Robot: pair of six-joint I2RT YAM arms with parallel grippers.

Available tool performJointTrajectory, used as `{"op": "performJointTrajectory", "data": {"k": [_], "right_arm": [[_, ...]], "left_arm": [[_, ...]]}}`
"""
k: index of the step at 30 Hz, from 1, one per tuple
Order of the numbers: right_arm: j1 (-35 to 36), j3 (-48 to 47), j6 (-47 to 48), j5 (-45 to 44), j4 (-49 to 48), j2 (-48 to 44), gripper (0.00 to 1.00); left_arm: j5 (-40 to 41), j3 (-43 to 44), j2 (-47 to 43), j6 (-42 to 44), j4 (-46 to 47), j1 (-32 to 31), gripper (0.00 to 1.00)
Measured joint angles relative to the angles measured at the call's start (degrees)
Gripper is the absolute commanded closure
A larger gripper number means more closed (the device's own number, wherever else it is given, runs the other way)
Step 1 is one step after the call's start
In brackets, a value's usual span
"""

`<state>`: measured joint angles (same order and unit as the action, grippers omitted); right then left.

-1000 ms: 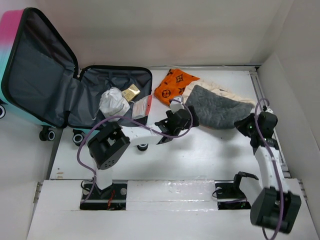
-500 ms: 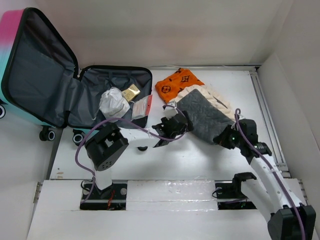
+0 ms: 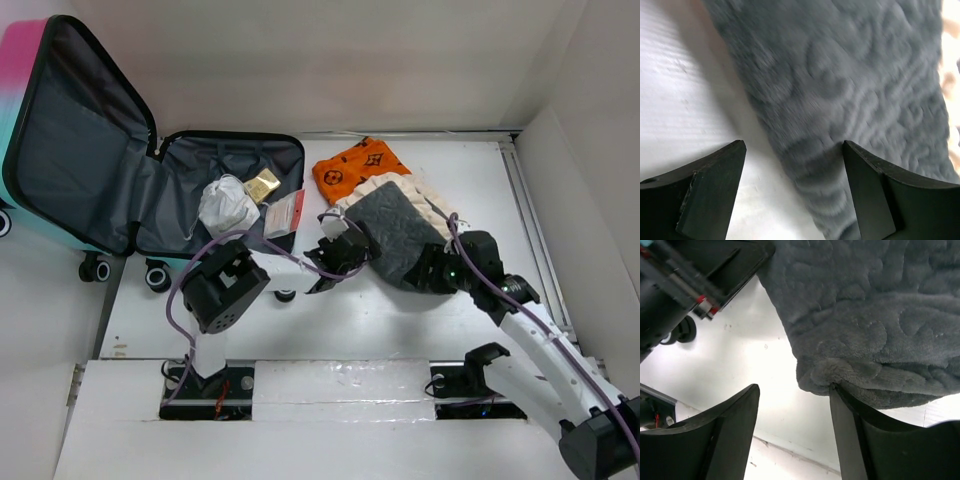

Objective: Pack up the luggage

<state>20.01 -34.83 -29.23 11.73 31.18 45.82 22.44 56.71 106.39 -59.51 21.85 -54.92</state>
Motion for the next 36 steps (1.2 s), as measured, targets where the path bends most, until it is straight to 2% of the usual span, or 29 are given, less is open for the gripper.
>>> {"op": "performJointTrajectory", "data": {"k": [10,12,14,16,17,20,22,25,36], "right_arm": [[0.7,1.3,1.2,0.4,-1.8,0.8,0.35],[0.7,1.5,1.2,0.4,-2.1,0.7,0.35],[0.8,1.9,1.2,0.4,-2.4,0.4,0.35],[1.1,2.1,1.2,0.2,-2.3,0.0,0.29],[1.1,2.1,1.2,0.0,-2.3,-0.2,0.16],[1.1,2.1,1.8,-0.8,-2.0,-1.6,0.0],[1.1,2.1,2.1,-1.2,-1.6,-2.5,0.0],[1.6,1.3,2.3,-2.4,-0.2,-3.8,0.0],[2.6,-2.0,2.5,-4.3,0.2,-5.8,0.0]], "left_arm": [[-0.1,0.5,2.5,-0.6,5.5,2.1,0.26],[-0.2,1.2,2.9,-0.6,6.4,2.1,0.3],[-0.3,1.9,3.4,-0.6,7.9,2.1,0.37],[-0.6,1.9,3.5,-0.3,9.2,2.1,0.44],[-0.6,1.9,3.5,-0.2,9.7,2.1,0.51],[-0.7,1.9,3.5,0.6,10.8,2.1,0.64],[-0.8,1.8,3.5,1.2,11.4,2.1,0.84],[-1.0,1.0,3.1,1.8,12.2,2.1,1.0],[-2.5,-0.2,2.6,6.5,15.2,2.2,1.0]]}}
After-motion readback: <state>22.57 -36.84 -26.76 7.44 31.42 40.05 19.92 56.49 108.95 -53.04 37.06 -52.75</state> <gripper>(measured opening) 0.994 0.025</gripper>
